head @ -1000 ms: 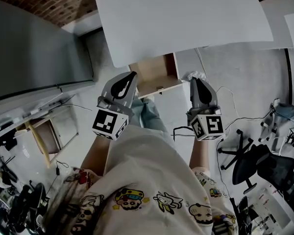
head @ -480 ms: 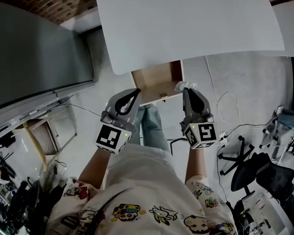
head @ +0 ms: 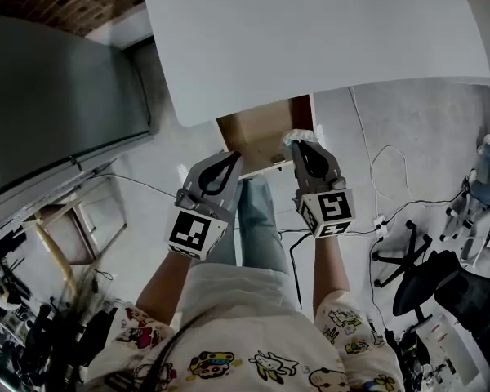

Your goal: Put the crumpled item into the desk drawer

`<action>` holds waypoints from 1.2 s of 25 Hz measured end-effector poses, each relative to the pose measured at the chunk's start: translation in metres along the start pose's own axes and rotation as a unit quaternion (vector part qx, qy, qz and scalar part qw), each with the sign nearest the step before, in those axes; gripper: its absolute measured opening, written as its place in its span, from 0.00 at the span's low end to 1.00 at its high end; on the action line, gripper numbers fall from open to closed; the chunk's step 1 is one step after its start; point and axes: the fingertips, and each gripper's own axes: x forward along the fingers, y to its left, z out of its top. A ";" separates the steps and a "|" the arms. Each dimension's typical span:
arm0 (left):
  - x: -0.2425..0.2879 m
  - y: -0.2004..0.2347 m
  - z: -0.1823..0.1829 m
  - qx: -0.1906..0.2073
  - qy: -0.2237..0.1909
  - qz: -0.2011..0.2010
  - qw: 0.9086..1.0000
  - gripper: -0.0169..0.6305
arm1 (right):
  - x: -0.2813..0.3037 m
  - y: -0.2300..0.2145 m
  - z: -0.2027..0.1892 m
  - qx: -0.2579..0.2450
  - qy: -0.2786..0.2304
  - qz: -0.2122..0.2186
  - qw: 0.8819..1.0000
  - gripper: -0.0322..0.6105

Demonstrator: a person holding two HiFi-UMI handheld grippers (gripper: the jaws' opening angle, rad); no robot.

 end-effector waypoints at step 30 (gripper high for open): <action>0.059 0.040 -0.151 -0.009 0.105 -0.017 0.994 0.03 | 0.159 0.001 -0.194 -0.215 0.287 0.145 0.922 0.07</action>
